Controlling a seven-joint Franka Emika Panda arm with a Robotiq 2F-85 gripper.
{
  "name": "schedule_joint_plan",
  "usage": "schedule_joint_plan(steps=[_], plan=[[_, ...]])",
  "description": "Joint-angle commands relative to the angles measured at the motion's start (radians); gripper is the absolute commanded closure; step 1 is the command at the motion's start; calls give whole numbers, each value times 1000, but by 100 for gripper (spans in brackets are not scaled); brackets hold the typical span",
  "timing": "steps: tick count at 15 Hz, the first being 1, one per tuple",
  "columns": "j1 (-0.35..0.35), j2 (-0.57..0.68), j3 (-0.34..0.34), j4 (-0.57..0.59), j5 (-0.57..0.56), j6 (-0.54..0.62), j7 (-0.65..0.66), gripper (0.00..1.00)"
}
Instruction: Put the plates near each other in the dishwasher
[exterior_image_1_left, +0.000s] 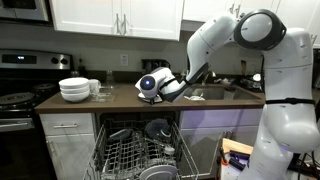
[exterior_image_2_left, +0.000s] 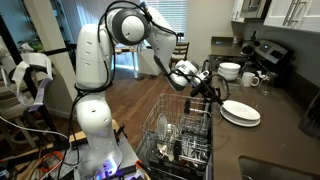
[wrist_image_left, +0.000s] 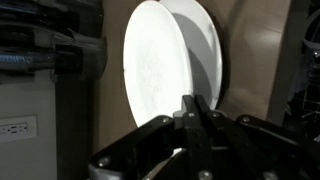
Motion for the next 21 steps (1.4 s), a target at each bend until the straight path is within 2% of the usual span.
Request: schedule_joint_plan(steps=[1, 15, 21], plan=[[16, -66, 18, -29, 25, -20, -21, 97], [72, -171, 54, -79, 43, -142, -6, 97], [87, -254, 80, -134, 112, -98, -36, 97]])
